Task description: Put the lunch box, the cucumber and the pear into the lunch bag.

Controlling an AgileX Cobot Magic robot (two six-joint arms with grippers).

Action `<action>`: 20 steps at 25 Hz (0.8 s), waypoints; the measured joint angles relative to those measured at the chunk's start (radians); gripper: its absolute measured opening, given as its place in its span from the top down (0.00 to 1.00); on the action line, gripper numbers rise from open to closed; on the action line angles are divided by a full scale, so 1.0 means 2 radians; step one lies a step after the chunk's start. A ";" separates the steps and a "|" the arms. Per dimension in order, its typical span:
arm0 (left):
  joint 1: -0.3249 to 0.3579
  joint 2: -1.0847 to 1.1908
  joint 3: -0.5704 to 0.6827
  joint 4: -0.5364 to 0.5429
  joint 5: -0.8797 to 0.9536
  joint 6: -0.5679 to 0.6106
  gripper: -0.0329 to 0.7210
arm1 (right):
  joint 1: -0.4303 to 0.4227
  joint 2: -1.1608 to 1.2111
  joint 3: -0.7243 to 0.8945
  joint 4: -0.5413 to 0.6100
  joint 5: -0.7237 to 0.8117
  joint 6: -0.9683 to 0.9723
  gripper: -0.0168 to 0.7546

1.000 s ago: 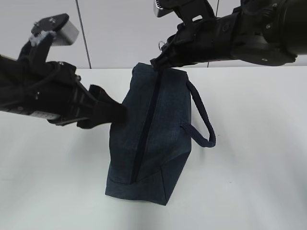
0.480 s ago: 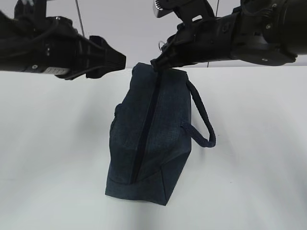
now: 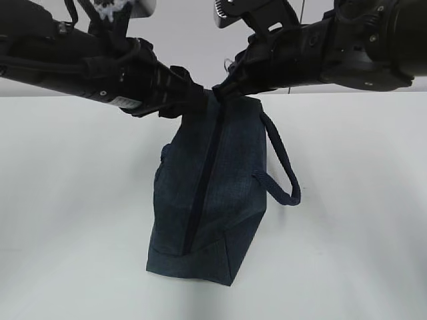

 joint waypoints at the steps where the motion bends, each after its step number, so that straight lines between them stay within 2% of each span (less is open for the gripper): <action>1: 0.000 0.002 0.000 0.001 0.001 0.000 0.50 | 0.000 0.000 0.000 -0.001 0.003 0.000 0.98; 5: 0.000 0.014 -0.001 0.001 0.002 0.000 0.50 | 0.000 0.000 0.000 -0.002 0.003 0.000 0.98; 8: 0.000 0.025 -0.004 0.002 0.002 0.000 0.54 | 0.000 0.000 0.000 -0.002 0.003 0.000 0.98; 12: 0.000 0.029 -0.004 0.002 -0.005 0.000 0.70 | 0.000 0.000 0.000 -0.002 0.003 0.000 0.98; 15: 0.000 0.030 -0.004 0.006 -0.009 0.000 0.88 | 0.000 0.000 0.000 -0.001 0.003 0.000 0.98; 20: 0.000 0.030 -0.004 0.026 -0.007 0.000 0.94 | 0.000 0.000 0.000 0.020 -0.002 0.000 0.98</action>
